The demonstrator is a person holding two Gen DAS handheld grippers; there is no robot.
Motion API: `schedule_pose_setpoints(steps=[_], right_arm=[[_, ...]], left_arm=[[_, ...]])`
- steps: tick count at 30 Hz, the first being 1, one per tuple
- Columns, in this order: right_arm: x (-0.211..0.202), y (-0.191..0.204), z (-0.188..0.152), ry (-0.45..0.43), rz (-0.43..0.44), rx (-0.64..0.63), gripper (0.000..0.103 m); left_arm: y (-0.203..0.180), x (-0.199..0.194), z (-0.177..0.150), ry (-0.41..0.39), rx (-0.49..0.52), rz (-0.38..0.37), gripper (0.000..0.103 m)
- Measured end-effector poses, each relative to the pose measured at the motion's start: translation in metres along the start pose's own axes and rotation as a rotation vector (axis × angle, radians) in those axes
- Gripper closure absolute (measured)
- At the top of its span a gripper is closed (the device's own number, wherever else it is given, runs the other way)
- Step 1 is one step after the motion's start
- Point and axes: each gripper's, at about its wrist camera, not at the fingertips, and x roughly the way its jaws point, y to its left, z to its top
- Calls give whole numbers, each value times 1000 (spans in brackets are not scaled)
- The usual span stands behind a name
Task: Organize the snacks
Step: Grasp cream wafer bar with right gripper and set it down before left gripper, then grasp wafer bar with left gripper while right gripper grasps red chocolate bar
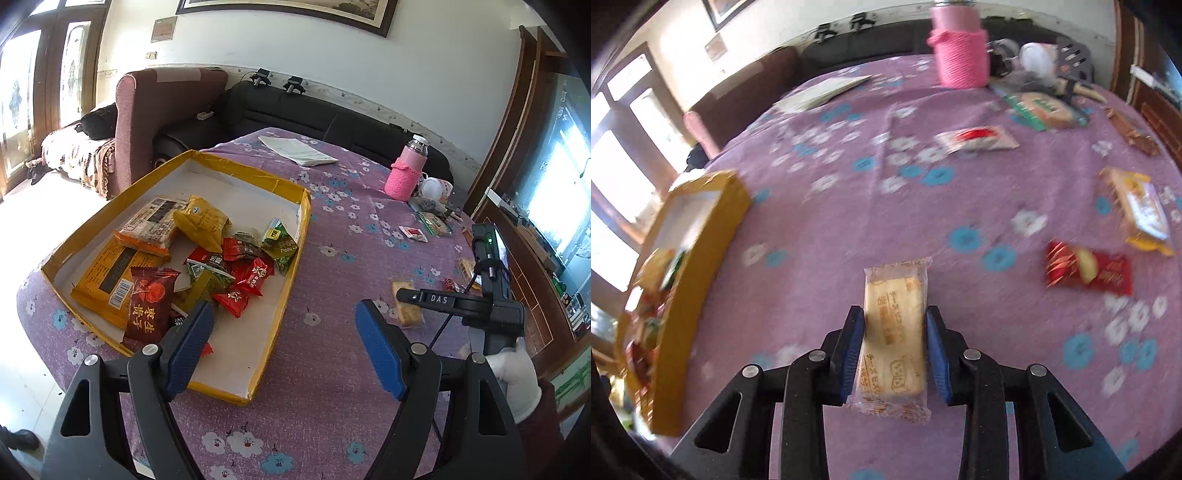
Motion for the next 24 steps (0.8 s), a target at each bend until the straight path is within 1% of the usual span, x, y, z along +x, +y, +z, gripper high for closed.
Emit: schedule_pose_setpoints(steps=[2,4,5,6,8,9,10,12,14,16,19,21,24], right_arm=[[-1,15,-9,26,53,-22,65],[-6,18,-11,23,115,-26,64],[-13,14,-11,8,149,-15,64],[-20,8,-10,-11,163,0,64],[-47,-15,-7,-89,179,48,62],[-66,-36,-6,-142,172,89,57],[-77,-53,-4,-174,161,121,55],[-105,-99,-5,-248,110,210,50],[-122,-141,-6,-278,41,288,49],[-125,-172,-4,-273,24,353,49],[-108,-194,1,-243,32,395,49],[-93,-195,8,-233,29,383,49],[-70,-185,22,-262,58,285,48]], left_arm=[[-1,-2,0,1,1,-6,24],[-3,-5,0,4,4,-14,24],[-4,-7,0,4,7,-20,24],[-5,-8,0,2,10,-26,24],[-8,-11,-1,-6,24,-39,24],[-10,-10,-1,-3,32,-46,24],[-12,-7,-2,6,37,-55,24],[-16,0,-4,28,43,-73,24],[-21,10,-8,58,55,-90,24],[-28,17,-12,85,65,-113,24],[-38,24,-15,113,86,-129,24],[-43,27,-16,128,95,-139,24],[-47,31,-16,152,100,-157,24]])
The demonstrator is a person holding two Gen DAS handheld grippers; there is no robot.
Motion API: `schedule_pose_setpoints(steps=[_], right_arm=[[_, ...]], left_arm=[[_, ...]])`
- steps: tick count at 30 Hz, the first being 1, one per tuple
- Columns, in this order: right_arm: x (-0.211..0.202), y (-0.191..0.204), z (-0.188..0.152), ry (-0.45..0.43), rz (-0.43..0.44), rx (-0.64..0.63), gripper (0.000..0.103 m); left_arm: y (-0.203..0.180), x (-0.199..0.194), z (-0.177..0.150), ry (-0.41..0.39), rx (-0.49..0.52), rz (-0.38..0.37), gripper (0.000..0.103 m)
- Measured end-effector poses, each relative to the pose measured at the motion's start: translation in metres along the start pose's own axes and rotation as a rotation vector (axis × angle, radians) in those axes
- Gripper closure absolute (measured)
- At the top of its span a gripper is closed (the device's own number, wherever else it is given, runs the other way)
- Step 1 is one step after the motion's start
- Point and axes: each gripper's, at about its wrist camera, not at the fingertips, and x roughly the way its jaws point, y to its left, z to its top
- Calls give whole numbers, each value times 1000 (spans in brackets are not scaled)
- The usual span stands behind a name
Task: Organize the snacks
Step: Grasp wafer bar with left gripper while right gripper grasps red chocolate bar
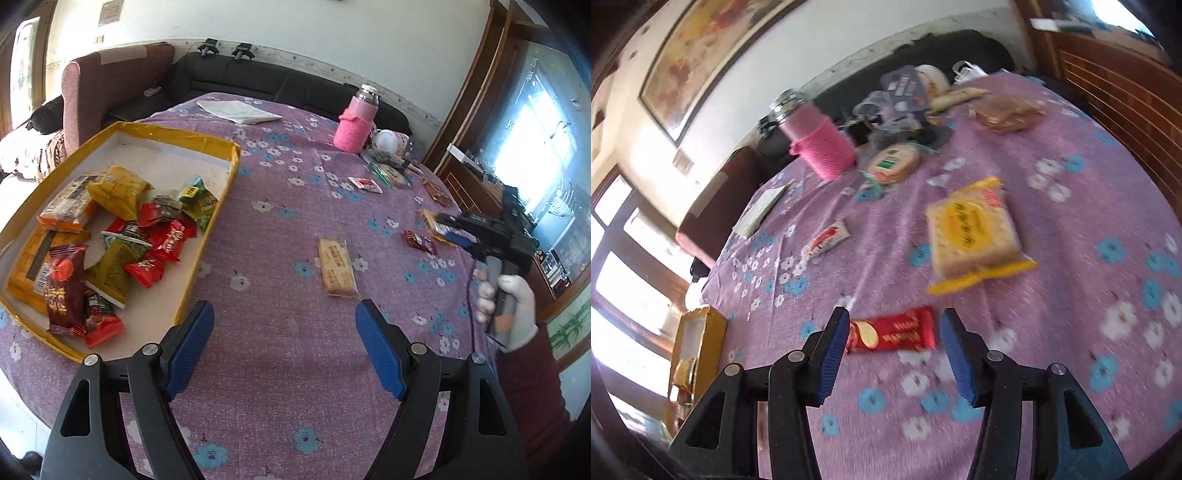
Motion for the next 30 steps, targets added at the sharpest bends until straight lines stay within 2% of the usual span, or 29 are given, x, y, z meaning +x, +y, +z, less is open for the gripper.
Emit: schedule_pose_setpoints(steps=[3,6,8,10,12,14,17,20,22,24,26,28,29,30], right_arm=[[32,2,9,28,14,-36,47],[56,-1,8,113,24,-7,46],[50,2,2,133,36,-23,45],[45,3,-7,200,113,-11,45],[40,11,-18,238,147,-47,45],[39,22,-26,219,111,-107,45],[43,41,-32,162,-4,-214,45],[49,54,-33,140,-65,-233,45],[52,60,-34,129,-104,-237,45],[58,62,-32,118,-126,-241,45],[62,66,-32,104,-167,-271,52],[60,65,-35,81,-212,-301,64],[60,64,-36,74,-232,-313,74],[60,63,-36,71,-233,-315,76]], left_arm=[[-3,4,1,16,-4,-8,24],[-6,9,1,29,-5,-14,24],[-7,12,2,38,-3,-29,24],[-9,18,6,56,-8,-52,24],[-12,27,10,76,-15,-75,24],[-18,36,15,87,-14,-92,24],[-33,52,21,96,39,-77,24],[-48,72,27,108,96,-53,25],[-54,88,32,126,109,-44,37],[-58,106,38,147,115,-29,39],[-62,123,40,167,139,10,43],[-65,136,39,188,159,29,53],[-69,140,38,180,190,53,55],[-74,141,36,165,230,74,67]])
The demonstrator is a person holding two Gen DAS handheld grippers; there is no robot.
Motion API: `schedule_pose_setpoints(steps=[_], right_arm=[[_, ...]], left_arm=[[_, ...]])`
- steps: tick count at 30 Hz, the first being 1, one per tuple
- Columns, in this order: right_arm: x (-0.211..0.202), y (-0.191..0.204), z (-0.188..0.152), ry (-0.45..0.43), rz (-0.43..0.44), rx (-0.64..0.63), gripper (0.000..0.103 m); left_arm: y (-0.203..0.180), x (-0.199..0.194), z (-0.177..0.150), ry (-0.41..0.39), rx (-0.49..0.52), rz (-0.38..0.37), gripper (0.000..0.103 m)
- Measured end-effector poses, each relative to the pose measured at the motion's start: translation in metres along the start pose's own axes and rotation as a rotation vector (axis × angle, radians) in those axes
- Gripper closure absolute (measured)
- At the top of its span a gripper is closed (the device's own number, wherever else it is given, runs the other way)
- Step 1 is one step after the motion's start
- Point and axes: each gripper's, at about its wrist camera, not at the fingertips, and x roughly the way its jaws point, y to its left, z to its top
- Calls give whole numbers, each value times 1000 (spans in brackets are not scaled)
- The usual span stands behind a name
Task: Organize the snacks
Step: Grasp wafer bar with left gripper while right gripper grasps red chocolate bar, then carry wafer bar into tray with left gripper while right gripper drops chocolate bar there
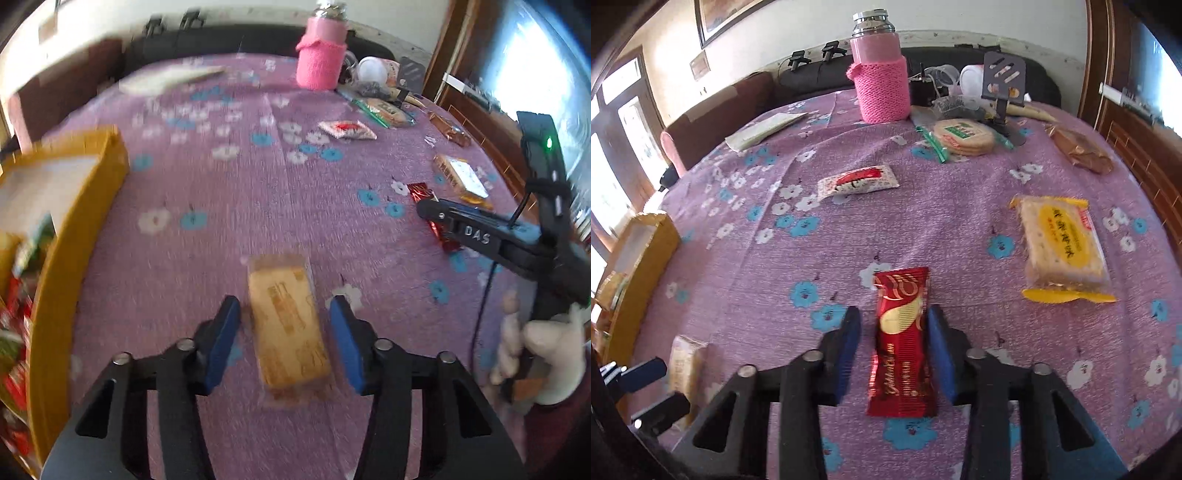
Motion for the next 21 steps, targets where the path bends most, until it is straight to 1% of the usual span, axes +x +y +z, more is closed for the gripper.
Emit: schedule_pose_setpoints(steps=[1,2,4,7,9,14,18,21], right_arm=[[-1,-3,0,-2,15,11,76],[-2,-6,0,-4,30,23,77],[-3,-9,-1,-9,52,42,77],[-5,-12,-2,-21,112,64,78],[-8,-10,-3,-40,130,62,78],[-19,5,-7,-81,172,40,78],[-34,32,-12,-104,177,-22,78],[-51,56,-13,-119,236,-43,78]], left_arm=[[-3,1,-1,-7,26,24,69],[-6,1,-2,-10,41,28,70],[-3,-2,-4,-14,30,10,72],[9,-12,-6,-35,-17,-17,72],[17,-22,-7,-56,-51,-42,72],[52,-69,-15,-154,-149,-85,72],[94,-111,-24,-228,-224,-55,71],[132,-136,-33,-270,-290,-8,71]])
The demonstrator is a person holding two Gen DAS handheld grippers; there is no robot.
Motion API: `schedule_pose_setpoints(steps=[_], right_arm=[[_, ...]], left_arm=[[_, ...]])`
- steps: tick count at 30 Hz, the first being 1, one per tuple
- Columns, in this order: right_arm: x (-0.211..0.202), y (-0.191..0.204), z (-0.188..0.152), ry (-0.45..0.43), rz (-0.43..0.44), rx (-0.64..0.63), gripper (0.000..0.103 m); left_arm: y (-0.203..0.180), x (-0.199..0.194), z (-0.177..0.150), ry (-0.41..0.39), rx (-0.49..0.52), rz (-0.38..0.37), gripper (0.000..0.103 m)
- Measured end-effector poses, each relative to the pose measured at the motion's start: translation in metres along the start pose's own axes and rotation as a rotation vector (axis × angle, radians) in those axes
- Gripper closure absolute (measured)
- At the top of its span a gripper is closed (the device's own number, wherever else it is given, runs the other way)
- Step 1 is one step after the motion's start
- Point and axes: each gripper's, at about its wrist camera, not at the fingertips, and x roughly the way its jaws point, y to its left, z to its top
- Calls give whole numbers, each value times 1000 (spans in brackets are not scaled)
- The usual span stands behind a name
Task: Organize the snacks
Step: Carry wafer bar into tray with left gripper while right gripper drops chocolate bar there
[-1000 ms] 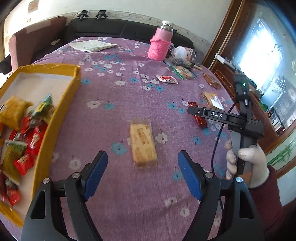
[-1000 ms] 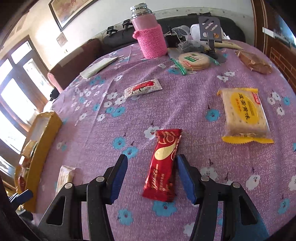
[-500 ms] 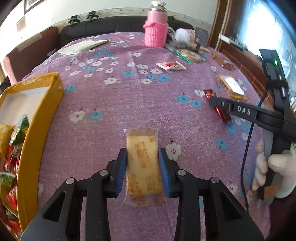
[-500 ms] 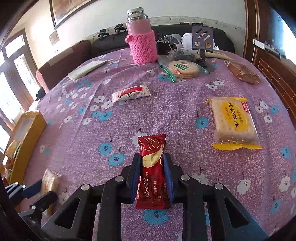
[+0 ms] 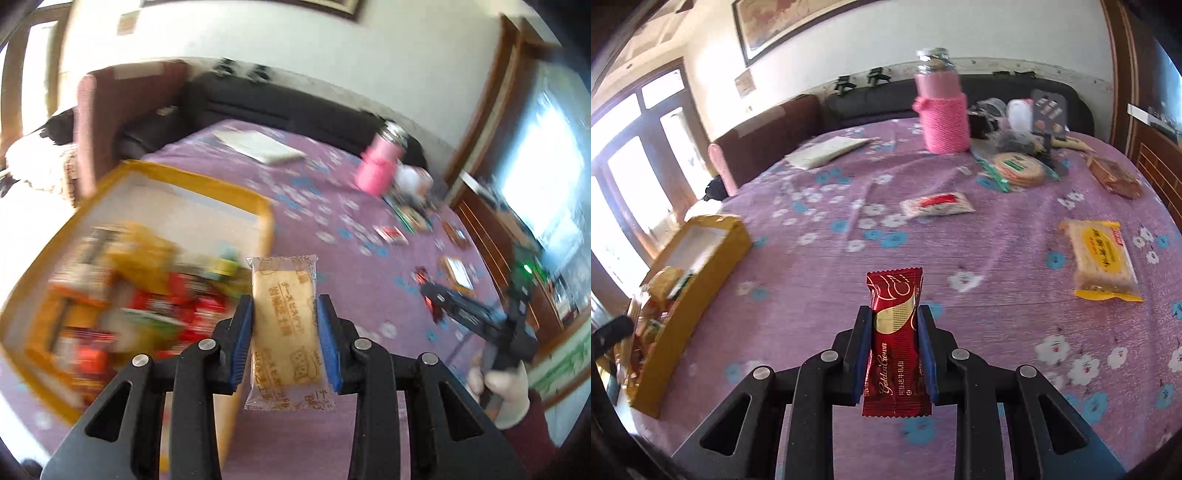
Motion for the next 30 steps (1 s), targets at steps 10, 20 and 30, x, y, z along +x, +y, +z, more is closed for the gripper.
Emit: schedule_pose_setpoints(steps=[10,20,30], right_arm=[[-11,126,40,30,245,-94,79],[58,226,62,147,291,-162,79],[125,248,55,242,263,-165,75]], left_arm=[[78,-9,47,-37,-108,98,71],[121,65,88,52,-188,140,71],[142,102,91,103,-232,142,67]])
